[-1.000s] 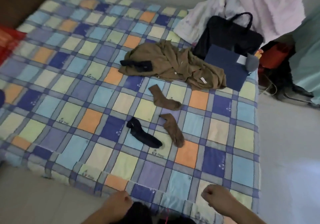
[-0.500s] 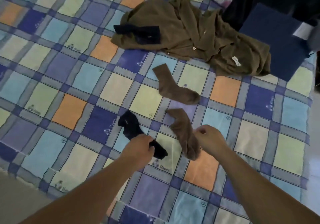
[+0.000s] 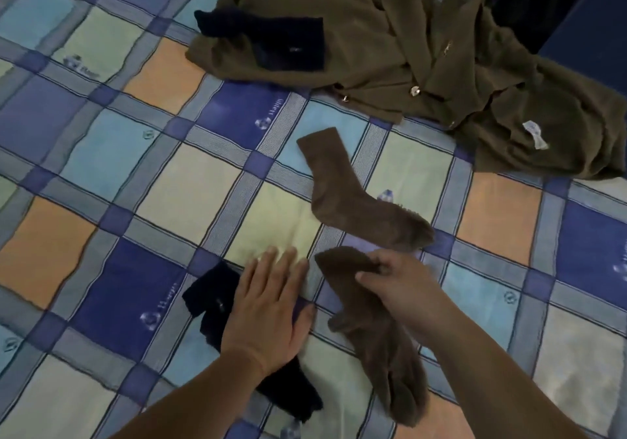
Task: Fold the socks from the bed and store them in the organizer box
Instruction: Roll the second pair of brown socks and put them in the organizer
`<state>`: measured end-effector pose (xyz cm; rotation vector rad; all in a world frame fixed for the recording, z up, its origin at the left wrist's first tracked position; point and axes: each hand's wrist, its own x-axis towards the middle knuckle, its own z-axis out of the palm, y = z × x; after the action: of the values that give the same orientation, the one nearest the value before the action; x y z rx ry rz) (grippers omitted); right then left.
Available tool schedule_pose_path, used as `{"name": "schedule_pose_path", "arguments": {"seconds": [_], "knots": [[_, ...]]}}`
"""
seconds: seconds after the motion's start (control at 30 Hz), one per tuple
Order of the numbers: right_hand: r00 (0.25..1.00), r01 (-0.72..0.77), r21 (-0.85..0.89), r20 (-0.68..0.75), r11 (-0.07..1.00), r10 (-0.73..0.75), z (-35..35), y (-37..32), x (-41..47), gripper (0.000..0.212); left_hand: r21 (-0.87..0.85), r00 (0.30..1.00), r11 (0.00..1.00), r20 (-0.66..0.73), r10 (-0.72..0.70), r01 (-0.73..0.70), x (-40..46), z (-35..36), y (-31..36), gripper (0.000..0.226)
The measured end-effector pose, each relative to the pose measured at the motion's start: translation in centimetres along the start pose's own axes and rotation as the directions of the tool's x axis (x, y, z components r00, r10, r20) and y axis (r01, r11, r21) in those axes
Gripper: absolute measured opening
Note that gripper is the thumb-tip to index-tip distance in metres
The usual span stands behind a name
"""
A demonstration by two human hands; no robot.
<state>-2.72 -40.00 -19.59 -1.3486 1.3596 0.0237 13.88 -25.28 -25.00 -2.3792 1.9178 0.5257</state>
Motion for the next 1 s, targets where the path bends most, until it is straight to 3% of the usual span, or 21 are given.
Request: {"name": "schedule_pose_path", "arguments": {"seconds": [0.17, 0.27, 0.4, 0.53, 0.67, 0.8, 0.9, 1.0], "knots": [[0.994, 0.086, 0.191, 0.055, 0.978, -0.099, -1.9, -2.2, 2.2, 0.034, -0.037, 0.998, 0.999, -0.052, 0.037, -0.039, 0.5, 1.4, -0.5, 0.07], [0.962, 0.239, 0.23, 0.079, 0.943, -0.263, -3.2, -6.4, 4.3, 0.021, -0.053, 0.996, 0.997, -0.071, 0.045, -0.049, 0.3, 1.4, -0.5, 0.07], [0.934, 0.332, 0.106, 0.1, 0.937, -0.342, -2.9, -10.8, 8.7, 0.013, -0.063, 0.993, 0.996, -0.107, 0.049, -0.056, 0.5, 1.5, -0.7, 0.074], [0.94, 0.32, 0.008, 0.119, 0.947, -0.318, -2.2, -13.4, 12.9, 0.018, -0.084, 0.985, 0.995, -0.169, 0.045, -0.059, 0.5, 1.9, -0.8, 0.078], [0.951, 0.309, -0.268, 0.061, 0.912, -0.304, -1.9, -13.7, 15.4, 0.008, -0.098, 0.972, 0.993, -0.233, 0.042, -0.066, 0.6, 2.4, -0.9, 0.076], [0.937, 0.276, -0.479, -0.061, 0.833, -0.345, -1.6, -13.5, 16.1, 0.024, -0.09, 0.968, 0.994, -0.248, 0.039, -0.063, 0.6, 2.8, -0.9, 0.076], [0.944, 0.199, -0.47, -0.143, 0.86, -0.297, -1.6, -13.5, 16.1, 0.043, -0.083, 0.967, 0.995, -0.251, 0.039, -0.062, 0.6, 2.8, -0.8, 0.074], [0.969, 0.131, -0.509, -0.115, 0.851, -0.218, -2.1, -13.2, 15.3, 0.046, -0.075, 0.967, 0.995, -0.252, 0.043, -0.063, 0.6, 2.7, -0.8, 0.075]]}}
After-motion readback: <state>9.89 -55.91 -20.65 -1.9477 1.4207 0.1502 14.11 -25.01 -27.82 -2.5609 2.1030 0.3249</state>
